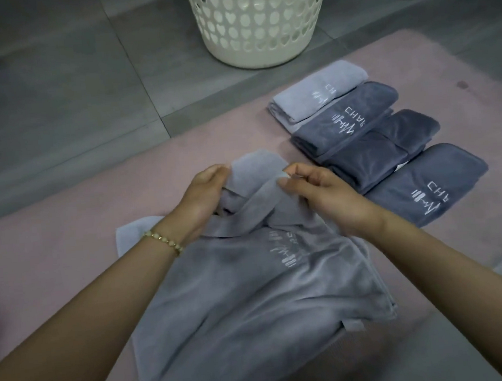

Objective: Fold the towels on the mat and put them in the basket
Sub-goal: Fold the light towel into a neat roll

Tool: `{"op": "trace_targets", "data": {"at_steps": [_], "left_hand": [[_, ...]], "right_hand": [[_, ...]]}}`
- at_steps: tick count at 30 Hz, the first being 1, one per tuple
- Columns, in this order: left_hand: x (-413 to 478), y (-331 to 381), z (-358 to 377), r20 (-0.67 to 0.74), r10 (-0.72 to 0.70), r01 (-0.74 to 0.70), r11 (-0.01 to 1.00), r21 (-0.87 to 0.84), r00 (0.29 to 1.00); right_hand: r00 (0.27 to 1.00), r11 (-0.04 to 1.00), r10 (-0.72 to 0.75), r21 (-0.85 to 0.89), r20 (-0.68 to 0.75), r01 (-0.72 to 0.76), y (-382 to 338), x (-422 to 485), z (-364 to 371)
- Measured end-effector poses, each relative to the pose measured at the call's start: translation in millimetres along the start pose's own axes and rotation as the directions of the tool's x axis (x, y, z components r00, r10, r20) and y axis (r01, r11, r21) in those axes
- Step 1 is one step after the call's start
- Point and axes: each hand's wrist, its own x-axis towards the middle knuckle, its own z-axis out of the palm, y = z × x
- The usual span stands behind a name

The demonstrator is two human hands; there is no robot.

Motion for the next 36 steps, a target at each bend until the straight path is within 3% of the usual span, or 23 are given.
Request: {"op": "trace_targets", "data": {"at_steps": [3,7,11,14,16,21,24,26,30,36], "left_hand": [[-26.4,2.0,3.8,0.129,-0.011,0.012,1.000,-0.003,0.992],[-51.0,-2.4,13.7,0.234,-0.037,0.046,0.998,-0.035,0.972],[-57.2,-7.4,21.5,0.129,-0.042,0.054,0.994,-0.092,0.991],[-55.6,-10.1,19.5,0.029,0.019,-0.015,0.991,-0.134,0.999],[-54.3,-7.1,16.7,0.055,0.066,-0.059,0.989,-0.134,0.996],[-54.5,-3.2,22.1,0.096,0.122,-0.125,0.992,0.019,0.988],[-55.3,-2.2,26.3,0.096,0.098,-0.102,0.994,0.034,0.991],[-58.8,-1.7,31.3,0.125,0.166,-0.176,0.982,0.073,0.978],[-60.9,-6.1,38.4,0.182,0.284,-0.314,0.935,0.165,0.941],[-31.7,-16.9,50.0,-0.016,0.393,-0.383,0.902,0.199,0.919]], "right_hand": [[0.995,0.996,-0.058,-0.068,0.083,0.064,-10.7,-3.4,13.6],[0.996,0.997,-0.079,-0.001,0.051,0.080,-2.1,-10.3,24.4],[0.999,0.999,-0.039,0.013,0.037,0.039,8.5,-14.2,23.4],[0.990,0.995,-0.013,-0.092,0.143,0.027,1.1,-18.0,18.1],[0.981,0.994,-0.045,-0.085,0.187,0.062,-7.0,-19.0,16.6],[0.979,0.977,-0.200,-0.075,-0.030,0.198,-13.1,-8.6,15.1],[0.964,0.970,-0.236,-0.098,-0.119,0.225,-8.6,-5.7,16.0],[0.960,0.972,-0.231,-0.081,-0.156,0.221,-6.6,-6.4,15.3],[0.967,0.986,-0.161,-0.070,-0.199,0.149,-5.7,-6.9,10.3],[0.959,0.997,0.071,0.005,-0.273,-0.072,18.1,-9.8,-22.7]]}}
